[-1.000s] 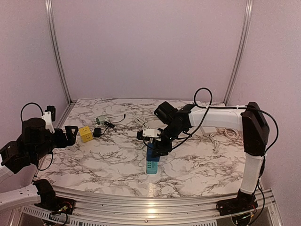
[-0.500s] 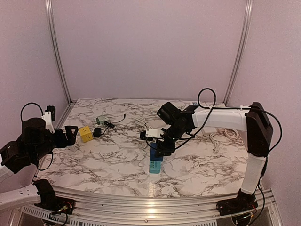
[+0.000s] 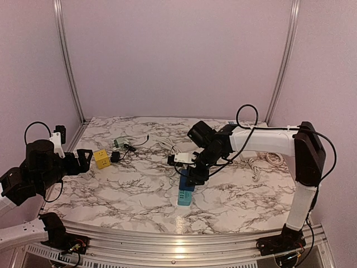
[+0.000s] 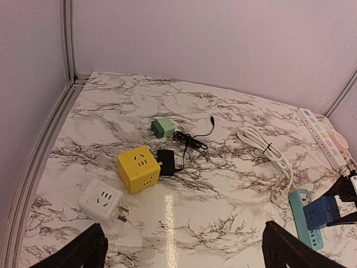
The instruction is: Insert the plug
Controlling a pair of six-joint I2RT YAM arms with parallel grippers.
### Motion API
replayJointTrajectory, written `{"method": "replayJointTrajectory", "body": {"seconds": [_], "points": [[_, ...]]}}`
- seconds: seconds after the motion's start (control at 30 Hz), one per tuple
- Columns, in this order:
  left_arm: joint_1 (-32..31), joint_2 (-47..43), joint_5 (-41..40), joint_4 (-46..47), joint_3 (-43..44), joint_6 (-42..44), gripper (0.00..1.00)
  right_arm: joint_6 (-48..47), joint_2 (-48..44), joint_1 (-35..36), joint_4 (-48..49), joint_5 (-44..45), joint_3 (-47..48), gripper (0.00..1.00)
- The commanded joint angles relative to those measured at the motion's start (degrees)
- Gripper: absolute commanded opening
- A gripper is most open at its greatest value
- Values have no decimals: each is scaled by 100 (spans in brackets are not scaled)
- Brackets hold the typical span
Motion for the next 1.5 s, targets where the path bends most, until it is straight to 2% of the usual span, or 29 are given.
{"method": "replayJointTrajectory", "body": {"seconds": [0.0, 0.17, 0.3, 0.33, 0.37, 0.4, 0.7, 0.9, 1.07, 1.47], "points": [[16, 8, -63, -86, -85, 7, 99, 65, -318, -79, -124, 237, -70, 63], [17, 0, -62, -85, -85, 7, 99, 68, -406, -73, -98, 180, -82, 64], [15, -14, -62, -85, -83, 0, 99, 70, -408, -72, -102, 172, -92, 70], [21, -12, -62, -84, -84, 2, 99, 69, -414, -71, -102, 171, -95, 88], [16, -11, -62, -86, -83, 2, 99, 68, -416, -72, -93, 178, -96, 97], [17, -10, -62, -82, -84, 5, 99, 71, -429, -73, -90, 180, -94, 98], [17, -18, -64, -90, -84, -2, 99, 78, -858, -64, 148, 96, -166, 99], [15, -10, -64, -81, -84, -9, 99, 225, -1106, -73, 540, 830, -253, 98], [19, -9, -71, -81, -81, -3, 99, 331, -855, -93, 647, 1200, -284, 99], [20, -18, -58, -84, -83, -2, 99, 572, -87, -88, 81, 1599, -337, 99]]}}
